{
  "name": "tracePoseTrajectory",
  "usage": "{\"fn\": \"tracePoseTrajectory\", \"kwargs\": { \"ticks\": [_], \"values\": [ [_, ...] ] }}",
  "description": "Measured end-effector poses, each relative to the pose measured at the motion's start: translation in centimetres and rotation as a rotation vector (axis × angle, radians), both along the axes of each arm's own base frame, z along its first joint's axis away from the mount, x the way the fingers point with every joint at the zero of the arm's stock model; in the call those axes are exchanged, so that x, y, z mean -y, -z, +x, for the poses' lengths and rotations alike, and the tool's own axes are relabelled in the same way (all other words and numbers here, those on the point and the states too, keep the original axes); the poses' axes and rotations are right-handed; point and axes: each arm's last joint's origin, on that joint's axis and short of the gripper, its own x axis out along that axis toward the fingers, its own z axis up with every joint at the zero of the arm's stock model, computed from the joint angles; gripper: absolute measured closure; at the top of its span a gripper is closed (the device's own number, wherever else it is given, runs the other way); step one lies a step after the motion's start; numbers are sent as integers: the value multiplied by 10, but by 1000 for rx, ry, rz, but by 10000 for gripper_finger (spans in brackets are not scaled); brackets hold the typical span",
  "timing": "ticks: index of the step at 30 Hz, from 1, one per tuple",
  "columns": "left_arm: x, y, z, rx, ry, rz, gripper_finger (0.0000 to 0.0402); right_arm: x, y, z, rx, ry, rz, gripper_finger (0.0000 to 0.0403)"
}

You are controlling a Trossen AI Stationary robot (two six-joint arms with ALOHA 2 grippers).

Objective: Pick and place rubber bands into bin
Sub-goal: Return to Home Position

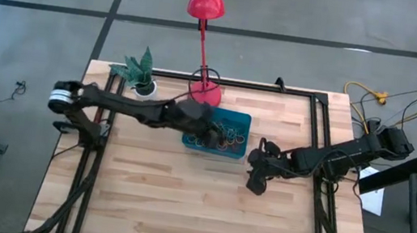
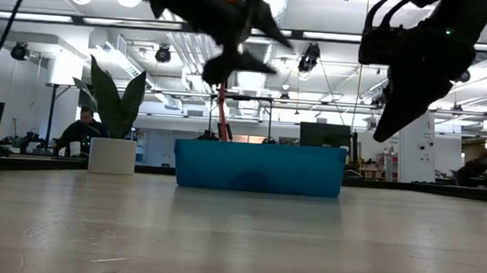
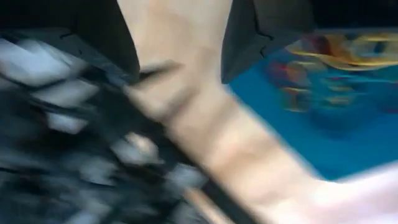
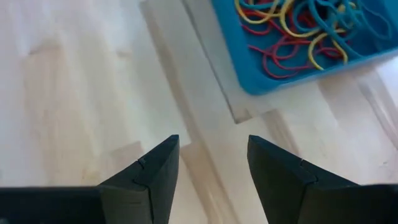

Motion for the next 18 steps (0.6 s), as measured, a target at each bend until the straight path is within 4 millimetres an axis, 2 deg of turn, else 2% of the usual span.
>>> {"fn": "tracePoseTrajectory", "kwargs": {
  "ticks": [3,6,9,12,15,18],
  "values": [
    [7,-21,-14,68,163,-64,181,-1,-13,4,15,-29,23,227],
    [17,-41,-34,132,299,-114,178,-2,-38,5,-15,-43,138,227],
    [29,-59,-53,196,316,-108,178,-5,-71,10,56,-125,177,227],
    [33,-66,-69,213,263,-205,178,-1,-104,11,148,-175,153,227],
    [42,-69,-85,245,227,-193,178,11,-119,-4,156,-176,123,227],
    [55,-65,-107,279,201,-103,178,31,-110,-35,172,-110,160,227]
  ]
}}
